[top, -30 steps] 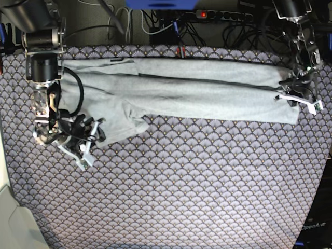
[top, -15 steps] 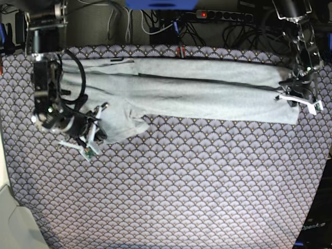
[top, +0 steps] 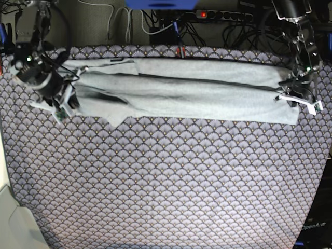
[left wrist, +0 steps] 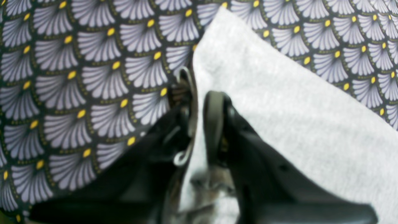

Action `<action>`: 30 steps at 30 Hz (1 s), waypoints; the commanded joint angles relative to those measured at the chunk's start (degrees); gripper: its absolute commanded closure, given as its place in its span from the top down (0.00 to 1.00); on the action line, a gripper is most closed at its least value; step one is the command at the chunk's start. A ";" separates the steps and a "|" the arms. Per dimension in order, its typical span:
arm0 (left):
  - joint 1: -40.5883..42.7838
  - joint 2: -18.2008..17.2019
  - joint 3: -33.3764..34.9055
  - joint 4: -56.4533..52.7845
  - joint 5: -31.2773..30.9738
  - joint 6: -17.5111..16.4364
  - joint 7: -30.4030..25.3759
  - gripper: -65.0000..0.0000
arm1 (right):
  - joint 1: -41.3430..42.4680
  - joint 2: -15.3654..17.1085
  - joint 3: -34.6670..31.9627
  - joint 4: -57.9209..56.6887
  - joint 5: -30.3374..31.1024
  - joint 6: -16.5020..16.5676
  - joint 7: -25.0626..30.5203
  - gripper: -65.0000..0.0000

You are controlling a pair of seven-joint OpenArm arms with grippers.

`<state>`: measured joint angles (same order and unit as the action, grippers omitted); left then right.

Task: Fold the T-shirt properly
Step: 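Grasp the sleeve with the right gripper and tuck it onto the folded shirt, then grasp the strip end with the left gripper and fold it toward the middle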

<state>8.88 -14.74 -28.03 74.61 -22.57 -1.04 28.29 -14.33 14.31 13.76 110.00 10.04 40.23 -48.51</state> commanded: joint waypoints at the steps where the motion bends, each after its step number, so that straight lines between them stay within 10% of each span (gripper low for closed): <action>1: 0.39 -0.33 0.03 -0.19 0.63 0.73 3.05 0.01 | -0.13 0.60 0.61 1.17 0.73 -0.23 1.35 0.00; 30: 0.48 -0.42 -0.06 1.57 0.55 0.73 3.31 0.01 | -8.40 -4.94 5.01 2.14 0.55 -0.23 1.35 0.00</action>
<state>8.95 -14.83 -28.03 75.81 -22.55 -0.64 29.50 -22.90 8.84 18.48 111.37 10.31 40.23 -48.07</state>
